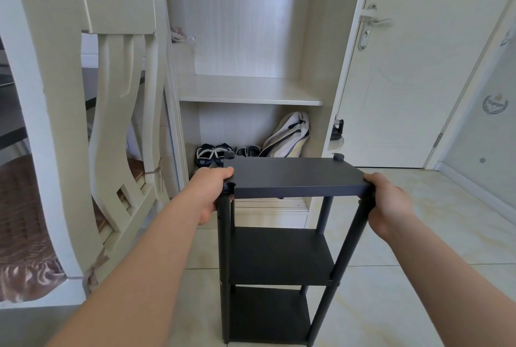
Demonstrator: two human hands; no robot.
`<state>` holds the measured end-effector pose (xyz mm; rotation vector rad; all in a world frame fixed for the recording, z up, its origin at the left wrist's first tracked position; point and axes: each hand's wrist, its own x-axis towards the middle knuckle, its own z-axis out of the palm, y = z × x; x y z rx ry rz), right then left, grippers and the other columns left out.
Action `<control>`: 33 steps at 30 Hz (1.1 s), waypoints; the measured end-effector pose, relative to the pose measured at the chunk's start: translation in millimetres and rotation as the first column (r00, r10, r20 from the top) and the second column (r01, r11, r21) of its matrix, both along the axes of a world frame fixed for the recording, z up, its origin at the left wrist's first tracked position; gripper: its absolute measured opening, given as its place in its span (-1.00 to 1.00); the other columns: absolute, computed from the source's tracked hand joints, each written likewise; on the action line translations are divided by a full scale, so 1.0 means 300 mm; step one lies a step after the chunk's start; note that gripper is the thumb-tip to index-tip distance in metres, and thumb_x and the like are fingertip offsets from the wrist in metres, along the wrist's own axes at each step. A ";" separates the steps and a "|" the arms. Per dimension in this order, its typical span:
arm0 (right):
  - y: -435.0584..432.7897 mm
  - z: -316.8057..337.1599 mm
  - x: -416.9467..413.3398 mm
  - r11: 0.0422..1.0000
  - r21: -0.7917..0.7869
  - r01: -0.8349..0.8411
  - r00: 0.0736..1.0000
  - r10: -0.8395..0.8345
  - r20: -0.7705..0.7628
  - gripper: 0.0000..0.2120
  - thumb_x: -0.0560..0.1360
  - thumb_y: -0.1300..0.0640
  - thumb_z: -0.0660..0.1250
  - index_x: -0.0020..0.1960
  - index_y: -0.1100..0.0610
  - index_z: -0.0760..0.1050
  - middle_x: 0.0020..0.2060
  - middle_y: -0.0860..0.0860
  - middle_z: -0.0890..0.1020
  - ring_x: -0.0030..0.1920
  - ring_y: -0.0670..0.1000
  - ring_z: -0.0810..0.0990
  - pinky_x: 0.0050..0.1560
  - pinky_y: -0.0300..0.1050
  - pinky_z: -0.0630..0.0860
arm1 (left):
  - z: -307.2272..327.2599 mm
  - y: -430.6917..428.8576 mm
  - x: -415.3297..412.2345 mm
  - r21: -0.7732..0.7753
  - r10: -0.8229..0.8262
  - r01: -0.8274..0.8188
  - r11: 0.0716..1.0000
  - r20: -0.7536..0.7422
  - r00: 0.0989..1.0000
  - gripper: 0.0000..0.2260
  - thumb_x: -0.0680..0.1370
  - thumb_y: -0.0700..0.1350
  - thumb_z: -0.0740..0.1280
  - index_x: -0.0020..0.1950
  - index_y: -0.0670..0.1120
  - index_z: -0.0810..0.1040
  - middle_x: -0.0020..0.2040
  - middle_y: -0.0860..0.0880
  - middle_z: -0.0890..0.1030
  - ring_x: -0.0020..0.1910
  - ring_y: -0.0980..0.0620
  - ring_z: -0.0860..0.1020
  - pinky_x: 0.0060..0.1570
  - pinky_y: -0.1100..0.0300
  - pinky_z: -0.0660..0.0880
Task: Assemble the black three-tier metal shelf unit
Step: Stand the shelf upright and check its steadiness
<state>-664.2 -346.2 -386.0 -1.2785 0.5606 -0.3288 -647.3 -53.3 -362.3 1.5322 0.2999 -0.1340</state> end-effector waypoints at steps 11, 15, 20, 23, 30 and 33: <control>0.013 -0.002 0.003 0.997 0.032 0.076 0.997 -0.076 0.000 -0.79 0.52 0.16 0.34 -0.21 0.12 0.33 -0.28 0.05 0.32 -0.27 0.06 0.27 -0.17 -0.05 0.25 | 0.015 -0.007 -0.013 0.003 0.027 -0.027 1.000 -0.004 1.000 -0.90 0.65 -0.14 0.27 -0.06 -0.08 0.48 -0.17 -0.05 0.59 -0.27 0.01 0.54 -0.33 0.16 0.43; 0.019 -0.008 0.005 0.994 0.038 0.104 0.995 -0.104 -0.004 -0.81 0.51 0.14 0.33 -0.18 0.12 0.33 -0.28 0.04 0.33 -0.26 0.06 0.28 -0.20 -0.07 0.26 | 0.016 -0.004 -0.013 0.008 0.031 -0.031 0.999 -0.001 1.000 -0.94 0.65 -0.12 0.28 0.00 -0.08 0.50 -0.12 -0.05 0.60 -0.24 0.01 0.55 -0.33 0.15 0.42; 0.029 -0.013 0.001 0.996 -0.007 0.094 0.996 -0.094 0.008 -0.79 0.53 0.12 0.32 -0.24 0.10 0.37 -0.27 0.06 0.36 -0.19 0.08 0.30 -0.13 -0.04 0.24 | -0.007 -0.008 -0.023 -0.017 0.033 -0.033 0.999 0.034 0.999 -0.90 0.64 -0.05 0.29 0.07 -0.07 0.53 -0.06 -0.03 0.62 -0.13 0.01 0.57 -0.11 0.12 0.51; 0.028 -0.002 -0.010 0.997 -0.004 0.074 0.997 -0.074 0.004 -0.83 0.56 0.12 0.33 -0.19 0.11 0.46 -0.25 0.04 0.47 -0.22 0.06 0.41 -0.13 -0.07 0.32 | -0.003 -0.009 -0.032 -0.032 0.020 -0.018 0.999 0.077 0.997 -0.87 0.65 -0.02 0.28 -0.08 0.00 0.52 -0.13 0.05 0.61 -0.15 0.06 0.57 -0.05 0.13 0.51; 0.013 -0.008 -0.017 1.000 0.007 0.029 0.998 -0.029 0.051 -0.92 0.57 0.10 0.36 -0.02 0.11 0.51 -0.25 -0.01 0.53 -0.19 0.01 0.53 -0.01 -0.01 0.37 | 0.006 0.003 -0.027 -0.036 0.000 0.004 0.999 0.116 0.993 -0.85 0.67 -0.01 0.24 0.01 0.01 0.57 -0.07 0.02 0.66 -0.14 0.05 0.60 -0.14 0.16 0.51; -0.004 -0.006 -0.012 1.000 -0.006 0.010 0.998 -0.010 0.058 -0.85 0.56 0.09 0.36 0.10 0.11 0.52 -0.18 -0.02 0.55 -0.10 0.06 0.47 0.05 0.05 0.38 | -0.001 0.010 -0.019 -0.055 -0.026 0.033 0.998 0.119 0.993 -0.87 0.67 -0.01 0.24 0.09 0.04 0.58 0.00 0.03 0.68 -0.07 0.02 0.62 -0.11 0.11 0.55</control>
